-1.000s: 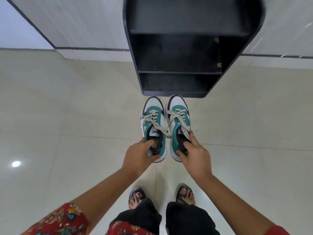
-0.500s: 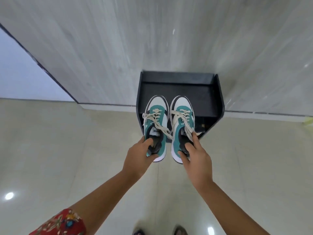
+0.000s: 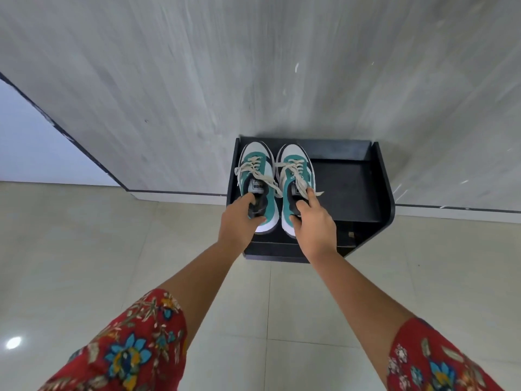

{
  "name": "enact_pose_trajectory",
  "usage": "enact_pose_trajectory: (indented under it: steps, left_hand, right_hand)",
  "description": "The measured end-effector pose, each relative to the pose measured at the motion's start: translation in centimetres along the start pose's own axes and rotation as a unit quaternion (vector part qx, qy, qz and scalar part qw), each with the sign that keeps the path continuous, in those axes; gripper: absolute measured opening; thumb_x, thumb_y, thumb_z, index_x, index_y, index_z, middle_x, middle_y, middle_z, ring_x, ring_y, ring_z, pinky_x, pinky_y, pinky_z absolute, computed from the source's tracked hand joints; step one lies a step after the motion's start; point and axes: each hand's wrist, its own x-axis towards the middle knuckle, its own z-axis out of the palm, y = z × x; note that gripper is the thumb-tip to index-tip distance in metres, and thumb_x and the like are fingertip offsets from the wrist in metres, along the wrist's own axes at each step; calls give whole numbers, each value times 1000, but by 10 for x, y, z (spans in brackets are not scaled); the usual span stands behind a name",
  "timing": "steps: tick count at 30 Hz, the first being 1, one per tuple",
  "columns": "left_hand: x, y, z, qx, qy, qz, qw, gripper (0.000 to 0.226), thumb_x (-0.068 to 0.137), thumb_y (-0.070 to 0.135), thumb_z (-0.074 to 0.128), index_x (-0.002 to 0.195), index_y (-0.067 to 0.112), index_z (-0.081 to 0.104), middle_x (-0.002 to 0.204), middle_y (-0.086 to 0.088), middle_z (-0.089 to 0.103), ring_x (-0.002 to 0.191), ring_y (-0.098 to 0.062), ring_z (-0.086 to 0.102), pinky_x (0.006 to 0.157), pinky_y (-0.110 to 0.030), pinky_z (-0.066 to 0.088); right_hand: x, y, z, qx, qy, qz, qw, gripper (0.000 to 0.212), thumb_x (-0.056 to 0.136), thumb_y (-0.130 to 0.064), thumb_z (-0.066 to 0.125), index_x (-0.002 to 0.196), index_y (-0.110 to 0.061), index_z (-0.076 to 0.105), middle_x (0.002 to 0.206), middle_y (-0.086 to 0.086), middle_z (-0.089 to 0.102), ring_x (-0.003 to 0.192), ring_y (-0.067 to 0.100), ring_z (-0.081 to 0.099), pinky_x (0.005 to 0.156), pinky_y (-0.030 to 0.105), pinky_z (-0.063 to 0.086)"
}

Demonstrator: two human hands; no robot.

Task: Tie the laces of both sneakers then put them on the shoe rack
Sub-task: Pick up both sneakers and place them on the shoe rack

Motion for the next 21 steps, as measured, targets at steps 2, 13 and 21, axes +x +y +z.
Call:
enact_pose_trajectory:
  steps: [2, 13, 21]
  left_hand:
    - [3, -4, 4, -5, -4, -4, 1000, 33, 77, 14, 74, 104, 8, 57, 109, -10, 67, 90, -24, 59, 78, -25, 44]
    - [0, -34, 13, 37, -25, -6, 999, 34, 80, 12, 71, 111, 11, 55, 123, -10, 59, 107, -29, 58, 98, -37, 50]
    - [1, -38, 15, 38, -23, 14, 999, 38, 79, 13, 72, 110, 14, 49, 122, -11, 58, 105, -29, 59, 94, -39, 54]
  right_hand:
    - [0, -1, 7, 6, 0, 3, 1000, 14, 88, -16, 61, 97, -6, 59, 152, 12, 35, 94, 38, 61, 72, 38, 51]
    - [-5, 1, 30, 19, 13, 33, 999, 17, 86, -22, 64, 87, -7, 59, 152, 9, 36, 101, 33, 62, 69, 34, 52]
    - [-5, -9, 33, 23, 16, 62, 998, 22, 86, -24, 65, 98, -6, 61, 153, 9, 34, 108, 34, 60, 74, 37, 54]
